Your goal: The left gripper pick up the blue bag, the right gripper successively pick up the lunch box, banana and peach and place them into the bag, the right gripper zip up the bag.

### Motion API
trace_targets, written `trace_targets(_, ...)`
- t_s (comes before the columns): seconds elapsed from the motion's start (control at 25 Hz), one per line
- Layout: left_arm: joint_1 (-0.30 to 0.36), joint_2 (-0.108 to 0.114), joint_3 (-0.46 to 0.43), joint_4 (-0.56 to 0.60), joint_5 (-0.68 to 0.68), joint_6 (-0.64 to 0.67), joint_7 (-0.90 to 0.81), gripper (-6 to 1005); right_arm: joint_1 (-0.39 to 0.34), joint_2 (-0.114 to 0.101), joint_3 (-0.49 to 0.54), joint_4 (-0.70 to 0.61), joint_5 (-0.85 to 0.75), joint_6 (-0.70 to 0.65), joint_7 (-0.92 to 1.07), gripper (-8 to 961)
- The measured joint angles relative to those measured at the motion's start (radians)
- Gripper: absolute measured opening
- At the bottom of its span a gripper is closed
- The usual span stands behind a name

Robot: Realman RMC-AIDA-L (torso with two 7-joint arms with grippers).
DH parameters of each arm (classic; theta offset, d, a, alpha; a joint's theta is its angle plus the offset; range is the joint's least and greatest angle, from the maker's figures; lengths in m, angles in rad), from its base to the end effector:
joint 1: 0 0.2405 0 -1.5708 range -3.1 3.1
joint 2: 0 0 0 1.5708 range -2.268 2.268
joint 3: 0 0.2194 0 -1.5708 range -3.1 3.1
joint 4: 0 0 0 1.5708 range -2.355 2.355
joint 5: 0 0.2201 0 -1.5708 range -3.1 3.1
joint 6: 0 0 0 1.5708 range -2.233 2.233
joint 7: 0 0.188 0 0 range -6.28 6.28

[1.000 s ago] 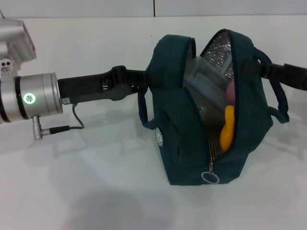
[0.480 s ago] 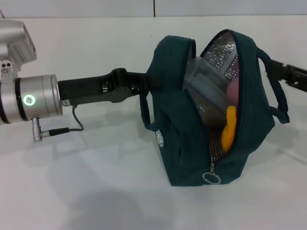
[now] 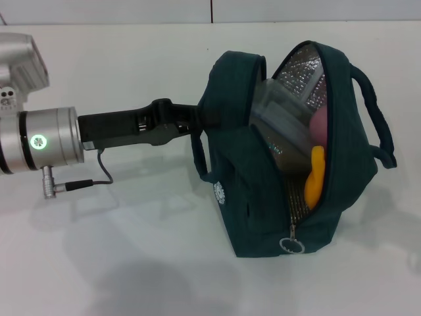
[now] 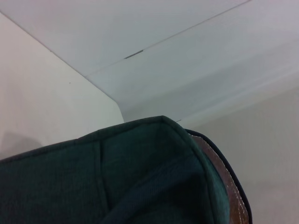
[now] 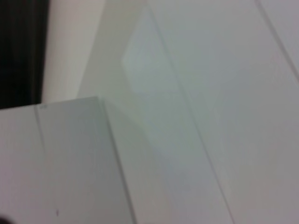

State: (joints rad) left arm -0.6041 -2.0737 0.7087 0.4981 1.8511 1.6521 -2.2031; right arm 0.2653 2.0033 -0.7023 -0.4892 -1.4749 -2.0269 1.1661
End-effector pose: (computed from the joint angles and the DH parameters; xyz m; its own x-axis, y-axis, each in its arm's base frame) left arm -0.1781 0.3304 -0.0318 0.1401 0.9036 0.4049 0.7895 -0.3488 0.5050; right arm 0.2252 0.2468 0.0570 0.4356 -0.0951 -0.8951 -0.3994 -0.9116 -0.0975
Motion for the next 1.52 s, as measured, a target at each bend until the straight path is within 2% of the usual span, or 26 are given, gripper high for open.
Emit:
trace_targets(0.28,0.001,0.000,0.012,-0.005,0.000,0.002,0.002,41,-0.034,0.000,-0.019,0.184,-0.187,-0.037,-0.380,747)
trace_targets(0.4,0.002,0.000,0.012,-0.010,0.000,0.003,0.004,41,-0.040,0.001,-0.017,0.267,-0.267,0.021,-0.493,809)
trace_targets(0.56,0.002,-0.003,0.012,-0.010,0.000,0.008,0.005,41,-0.041,0.002,-0.025,0.331,-0.284,0.146,-0.532,885)
trace_targets(1.0,0.003,-0.007,0.012,-0.024,-0.004,0.024,0.012,41,0.010,0.010,-0.101,0.373,-0.288,0.321,-0.527,880)
trace_targets(1.52,0.004,-0.006,0.012,-0.024,-0.008,0.025,0.022,41,0.095,0.018,-0.128,0.449,-0.289,0.391,-0.518,874)
